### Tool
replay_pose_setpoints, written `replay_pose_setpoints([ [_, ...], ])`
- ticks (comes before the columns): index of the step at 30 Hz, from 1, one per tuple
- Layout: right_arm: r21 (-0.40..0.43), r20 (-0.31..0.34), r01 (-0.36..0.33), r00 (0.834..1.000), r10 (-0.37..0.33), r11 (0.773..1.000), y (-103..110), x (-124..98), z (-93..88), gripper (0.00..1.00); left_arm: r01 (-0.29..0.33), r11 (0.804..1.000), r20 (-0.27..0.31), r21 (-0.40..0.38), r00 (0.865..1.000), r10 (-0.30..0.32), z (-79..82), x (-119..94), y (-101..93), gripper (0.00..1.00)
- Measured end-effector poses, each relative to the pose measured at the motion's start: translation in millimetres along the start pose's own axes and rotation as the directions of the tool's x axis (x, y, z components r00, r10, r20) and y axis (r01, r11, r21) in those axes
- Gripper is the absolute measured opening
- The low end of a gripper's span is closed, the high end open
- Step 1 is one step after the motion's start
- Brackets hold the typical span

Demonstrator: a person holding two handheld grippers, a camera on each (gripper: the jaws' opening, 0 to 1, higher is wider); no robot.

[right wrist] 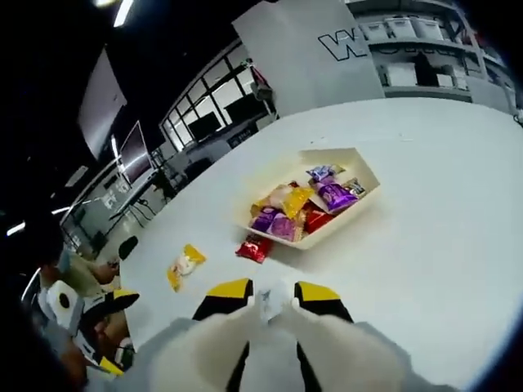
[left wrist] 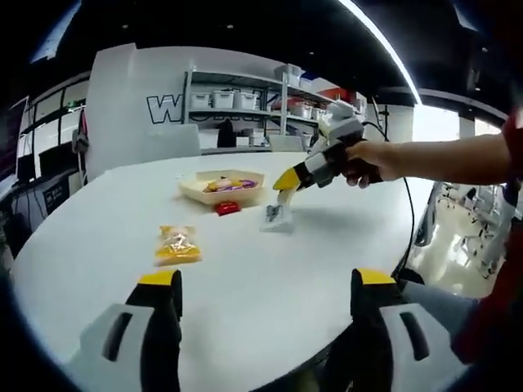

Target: Place the target food into the container with the food tongs after gripping and lifting it, then release it inside without dropping or visibly crushing the food.

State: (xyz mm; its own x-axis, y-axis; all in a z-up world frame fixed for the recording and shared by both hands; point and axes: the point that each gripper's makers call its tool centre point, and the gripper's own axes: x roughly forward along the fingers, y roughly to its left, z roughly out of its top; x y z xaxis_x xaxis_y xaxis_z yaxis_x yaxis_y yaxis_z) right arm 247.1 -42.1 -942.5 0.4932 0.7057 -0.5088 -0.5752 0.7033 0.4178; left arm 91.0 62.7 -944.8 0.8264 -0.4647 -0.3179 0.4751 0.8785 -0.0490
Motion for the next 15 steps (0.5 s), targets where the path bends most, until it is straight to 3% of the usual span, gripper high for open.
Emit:
replay_pose_setpoints([
  [2,0.001,0.006,-0.023,1.0,0.023,1.0,10,0,0.8,0.16,0.062,0.998,-0.009,-0.004,0.998,-0.062,2.0,13,-10.2,0.81],
  [7,-0.03,-0.002,-0.076,0.997,0.076,0.997,35,5,1.5,0.18,0.138,0.989,-0.038,0.051,0.99,-0.136,14.9,47,-27.5,0.81],
  [9,-0.043,-0.015,-0.076,0.997,0.075,0.996,38,8,-1.7,0.19,0.168,0.985,-0.037,0.031,0.985,-0.167,16.7,59,-32.9,0.83],
  [10,-0.054,-0.022,-0.073,0.997,0.071,0.996,39,9,-3.6,0.19,0.182,0.983,-0.069,0.003,0.981,-0.182,11.3,64,-35.7,0.83],
  [12,-0.1,-0.03,-0.034,0.999,0.031,0.994,31,12,-6.7,0.19,0.19,0.981,-0.09,0.042,0.978,-0.186,8.6,72,-38.8,0.83],
  [15,-0.046,-0.05,-0.072,0.996,0.069,0.996,34,13,-14.1,0.2,0.203,0.977,-0.108,0.061,0.975,-0.196,6.7,77,-45.4,0.83],
])
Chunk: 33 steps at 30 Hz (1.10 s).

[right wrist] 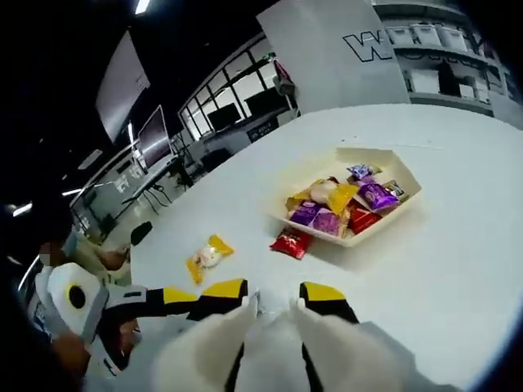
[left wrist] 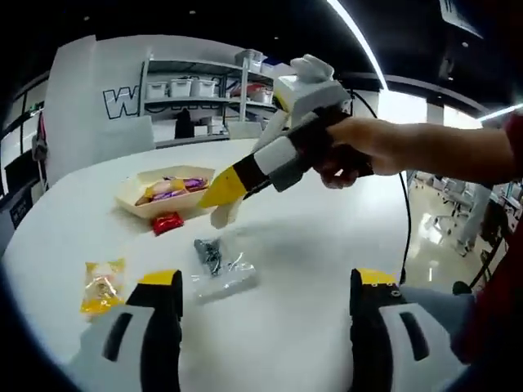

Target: Place the target food into the container with the food tongs after gripping and lifting it, then release it inside without dropping or visibly crushing the food.

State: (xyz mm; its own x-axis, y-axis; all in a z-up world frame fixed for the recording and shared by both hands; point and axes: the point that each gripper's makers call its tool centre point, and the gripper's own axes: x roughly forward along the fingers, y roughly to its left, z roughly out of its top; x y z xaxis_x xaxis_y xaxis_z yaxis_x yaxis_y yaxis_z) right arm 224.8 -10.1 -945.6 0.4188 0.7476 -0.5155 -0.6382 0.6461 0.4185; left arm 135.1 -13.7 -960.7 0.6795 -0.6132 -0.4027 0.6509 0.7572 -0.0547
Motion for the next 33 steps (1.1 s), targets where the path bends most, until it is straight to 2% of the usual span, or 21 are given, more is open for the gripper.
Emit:
replay_pose_setpoints([
  [5,0.01,-0.009,0.002,1.0,-0.002,1.0,1,-2,-4.7,0.2,0.033,0.999,-0.017,-0.012,0.999,-0.033,-4.4,6,-7.7,0.83],
  [9,0.067,-0.013,-0.058,0.998,0.059,0.996,15,-1,-9.6,0.21,0.043,0.999,-0.025,-0.02,0.999,-0.043,-7.8,10,-10.7,0.84],
  [13,0.031,-0.009,-0.106,0.994,0.106,0.994,36,3,-11.2,0.21,0.061,0.997,-0.01,-0.047,0.998,-0.062,-3.4,15,-14.7,0.86],
  [15,-0.001,-0.019,-0.109,0.994,0.109,0.994,43,6,-11.8,0.21,0.083,0.992,0.008,-0.092,0.997,-0.083,0.3,17,-18.4,0.88],
  [16,-0.019,-0.008,-0.114,0.993,0.114,0.993,48,7,-9.0,0.21,0.092,0.988,0.035,-0.123,0.995,-0.088,4.8,17,-19.2,0.88],
  [19,-0.049,0.008,-0.13,0.991,0.13,0.99,59,7,-2.5,0.21,0.126,0.976,0.097,-0.179,0.989,-0.11,13.8,13,-20.8,0.85],
  [21,-0.04,-0.001,-0.155,0.988,0.156,0.987,69,7,-1.1,0.21,0.153,0.967,0.127,-0.206,0.983,-0.129,15.1,9,-21.5,0.81],
  [25,-0.058,-0.029,-0.179,0.984,0.177,0.982,83,11,-7.6,0.21,0.094,0.971,0.105,-0.218,0.992,-0.072,5.1,6,-9.5,0.83],
  [27,-0.033,-0.044,-0.212,0.977,0.21,0.977,91,12,-12.7,0.21,0.082,0.972,0.102,-0.219,0.993,-0.061,1.2,2,-7.3,0.83],
  [30,-0.062,-0.053,-0.194,0.98,0.191,0.979,90,13,-15.5,0.21,0.064,0.969,0.092,-0.239,0.995,-0.043,-4.8,-7,-3.3,0.85],
  [33,-0.068,-0.055,-0.2,0.979,0.196,0.977,92,14,-17.3,0.22,0.032,0.973,0.084,-0.227,0.996,-0.013,-9.8,-19,0.4,0.85],
])
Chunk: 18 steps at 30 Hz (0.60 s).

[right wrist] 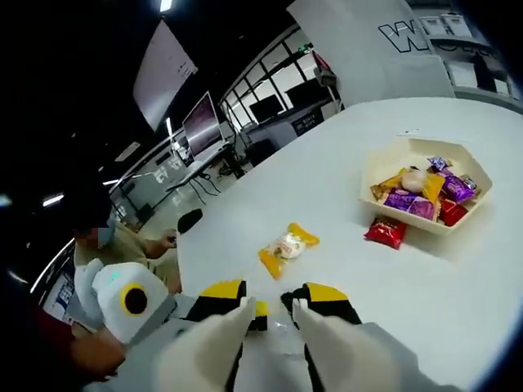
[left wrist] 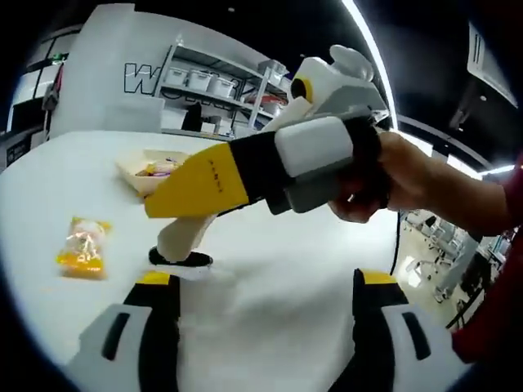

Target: Place the target food into the container with the food tongs after gripping and lifting it, then release it inside without dropping or visibly crushing the food.

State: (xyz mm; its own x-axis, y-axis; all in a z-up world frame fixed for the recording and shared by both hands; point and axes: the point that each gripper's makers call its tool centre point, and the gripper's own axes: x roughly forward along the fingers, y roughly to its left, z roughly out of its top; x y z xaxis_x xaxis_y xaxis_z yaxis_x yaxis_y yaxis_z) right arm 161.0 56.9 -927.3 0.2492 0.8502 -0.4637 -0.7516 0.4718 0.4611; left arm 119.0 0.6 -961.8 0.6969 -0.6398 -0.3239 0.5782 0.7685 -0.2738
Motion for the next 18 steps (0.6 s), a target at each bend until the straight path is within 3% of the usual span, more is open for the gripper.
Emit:
replay_pose_setpoints([
  [4,-0.053,-0.012,0.032,0.999,-0.033,0.998,-6,3,-5.4,0.22,-0.051,0.997,-0.035,0.049,0.998,0.053,-8.2,-12,8.3,0.87],
  [6,-0.162,-0.017,0.091,0.995,-0.095,0.983,-16,5,-9.3,0.22,-0.091,0.992,-0.049,0.085,0.994,0.096,-12.6,-19,14.1,0.87],
  [11,-0.18,-0.03,0.07,0.997,-0.077,0.981,-7,13,-20.1,0.23,-0.126,0.987,-0.06,0.104,0.989,0.133,-15.8,-28,18.5,0.88],
  [18,-0.209,-0.014,0.059,0.998,-0.063,0.976,1,18,-16.0,0.23,-0.141,0.985,-0.049,0.102,0.988,0.147,-14.3,-34,21.5,0.89],
])
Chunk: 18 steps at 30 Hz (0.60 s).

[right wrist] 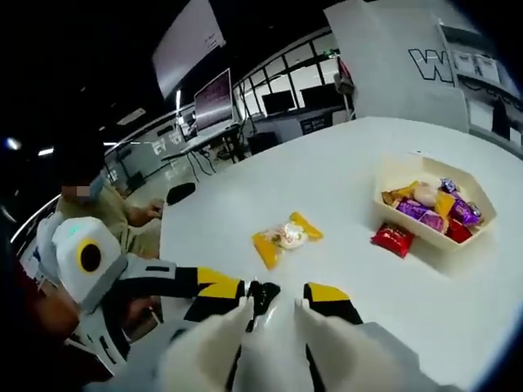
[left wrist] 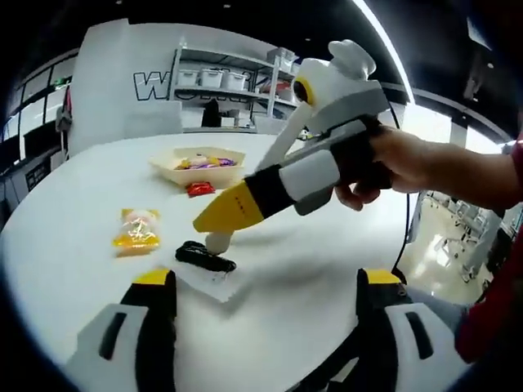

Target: Place the target food into the container with the food tongs after gripping and lifting it, then release it inside without dropping or visibly crushing the food.

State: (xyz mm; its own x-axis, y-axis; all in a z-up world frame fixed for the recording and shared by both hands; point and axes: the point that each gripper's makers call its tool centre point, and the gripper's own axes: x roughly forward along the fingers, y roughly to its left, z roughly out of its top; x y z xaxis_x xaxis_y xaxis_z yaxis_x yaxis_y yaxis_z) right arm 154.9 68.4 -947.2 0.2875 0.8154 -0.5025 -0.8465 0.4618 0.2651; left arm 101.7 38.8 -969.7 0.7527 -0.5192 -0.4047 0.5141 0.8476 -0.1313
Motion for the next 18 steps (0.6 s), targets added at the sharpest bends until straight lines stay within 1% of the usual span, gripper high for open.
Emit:
replay_pose_setpoints([
  [2,0.0,0.019,-0.005,1.0,0.005,1.0,3,-1,6.0,0.24,0.0,1.0,0.0,0.002,1.0,0.0,0.3,-1,1.2,0.88],
  [5,-0.006,0.032,-0.011,0.999,0.012,1.0,7,0,11.0,0.24,-0.008,1.0,0.022,-0.002,1.0,0.008,3.6,-4,3.8,0.87],
  [7,-0.03,0.014,-0.005,1.0,0.006,1.0,9,6,8.3,0.24,-0.004,1.0,0.029,-0.02,1.0,0.005,4.2,-5,4.5,0.87],
  [8,-0.061,0.003,0.0,1.0,0.0,0.998,7,10,5.1,0.24,-0.006,1.0,0.025,-0.022,1.0,0.006,3.2,-4,5.2,0.88],
  [10,-0.069,-0.018,0.019,1.0,-0.02,0.997,3,14,-0.7,0.24,-0.013,1.0,0.024,-0.009,1.0,0.013,3.1,-6,5.1,0.88],
  [11,-0.086,-0.031,0.031,0.999,-0.034,0.996,1,15,-4.3,0.24,-0.014,1.0,0.024,-0.008,1.0,0.014,3.3,-7,4.9,0.88],
  [12,-0.105,-0.036,0.03,0.999,-0.034,0.994,2,16,-7.1,0.25,-0.016,1.0,0.028,-0.009,0.999,0.017,4.1,-9,5.6,0.88],
  [13,-0.102,-0.027,0.023,0.999,-0.025,0.995,4,17,-6.7,0.25,-0.019,1.0,0.033,-0.01,0.999,0.02,4.7,-10,6.3,0.88],
  [14,-0.115,-0.015,0.025,1.0,-0.027,0.993,4,17,-4.5,0.24,-0.021,1.0,0.036,-0.01,0.999,0.022,5.3,-11,7.3,0.88],
  [15,-0.125,-0.018,0.028,0.999,-0.03,0.992,3,16,-5.2,0.24,-0.025,1.0,0.037,-0.012,0.999,0.025,5.3,-12,8.8,0.88],
  [17,-0.195,-0.012,0.065,0.998,-0.068,0.979,-4,14,-4.3,0.22,-0.029,0.999,0.038,-0.012,0.999,0.03,4.7,-13,11.0,0.88],
  [18,-0.236,-0.016,0.071,0.997,-0.078,0.969,-6,13,-5.5,0.21,-0.031,0.999,0.038,-0.014,0.999,0.031,3.9,-13,11.8,0.88],
])
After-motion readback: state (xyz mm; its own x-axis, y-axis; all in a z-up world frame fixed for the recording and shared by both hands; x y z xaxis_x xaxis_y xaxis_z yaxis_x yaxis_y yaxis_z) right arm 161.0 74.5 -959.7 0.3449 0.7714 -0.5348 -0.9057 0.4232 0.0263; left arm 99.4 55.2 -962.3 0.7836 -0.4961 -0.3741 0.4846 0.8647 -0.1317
